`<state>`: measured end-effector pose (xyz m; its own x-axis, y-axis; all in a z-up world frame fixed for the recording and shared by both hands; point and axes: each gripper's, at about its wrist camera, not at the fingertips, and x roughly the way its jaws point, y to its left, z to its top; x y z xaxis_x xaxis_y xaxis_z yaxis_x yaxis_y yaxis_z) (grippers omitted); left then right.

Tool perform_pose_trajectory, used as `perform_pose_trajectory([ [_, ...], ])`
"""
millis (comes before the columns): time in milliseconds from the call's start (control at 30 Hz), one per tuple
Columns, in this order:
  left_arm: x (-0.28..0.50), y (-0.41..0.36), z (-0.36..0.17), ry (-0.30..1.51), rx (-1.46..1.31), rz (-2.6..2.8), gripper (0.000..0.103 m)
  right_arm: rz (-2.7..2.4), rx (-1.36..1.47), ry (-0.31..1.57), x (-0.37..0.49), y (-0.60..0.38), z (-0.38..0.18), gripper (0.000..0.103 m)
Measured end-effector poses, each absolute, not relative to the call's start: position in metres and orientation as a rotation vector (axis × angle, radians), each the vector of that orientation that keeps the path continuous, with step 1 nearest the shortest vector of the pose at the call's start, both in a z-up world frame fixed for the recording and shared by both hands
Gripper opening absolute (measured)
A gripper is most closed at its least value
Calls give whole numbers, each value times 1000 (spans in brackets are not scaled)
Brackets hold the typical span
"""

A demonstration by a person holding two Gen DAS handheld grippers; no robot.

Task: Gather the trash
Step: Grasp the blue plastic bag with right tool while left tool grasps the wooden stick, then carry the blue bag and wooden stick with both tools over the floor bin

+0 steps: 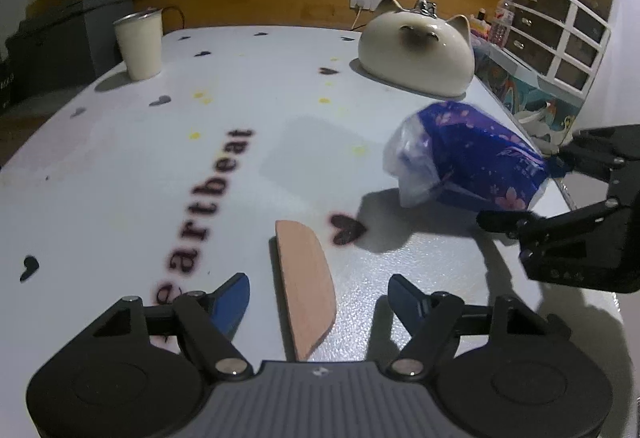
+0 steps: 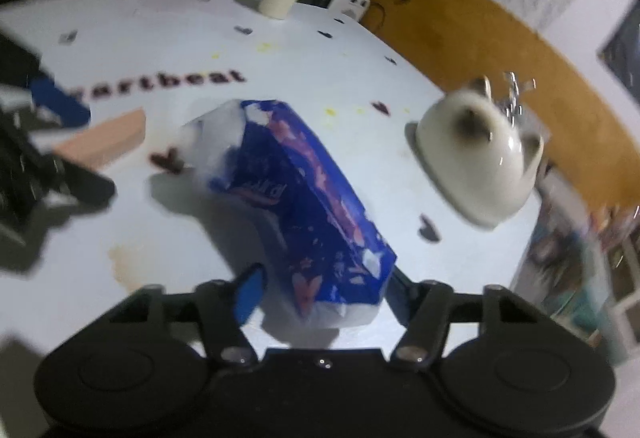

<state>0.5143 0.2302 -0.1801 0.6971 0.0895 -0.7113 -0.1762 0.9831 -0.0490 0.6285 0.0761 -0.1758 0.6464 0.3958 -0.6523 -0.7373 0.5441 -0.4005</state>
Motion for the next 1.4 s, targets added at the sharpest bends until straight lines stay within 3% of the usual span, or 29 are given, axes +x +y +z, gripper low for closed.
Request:
perform_pose_trajectory([
  [100, 518, 229, -179, 785, -91, 165, 64, 685, -638, 578, 625, 72, -175, 40],
  [167, 518, 227, -178, 792, -69, 171, 50, 650, -582, 605, 621, 69, -174, 32],
  [267, 516, 224, -173, 815, -54, 172, 27, 615, -493, 657, 611, 68, -173, 29],
  [733, 444, 218, -137, 810, -122, 169, 27, 468, -254, 820, 527, 57, -155, 22],
  [1400, 309, 202, -61, 679, -161, 126, 27, 354, -67, 806, 409, -10, -90, 19],
])
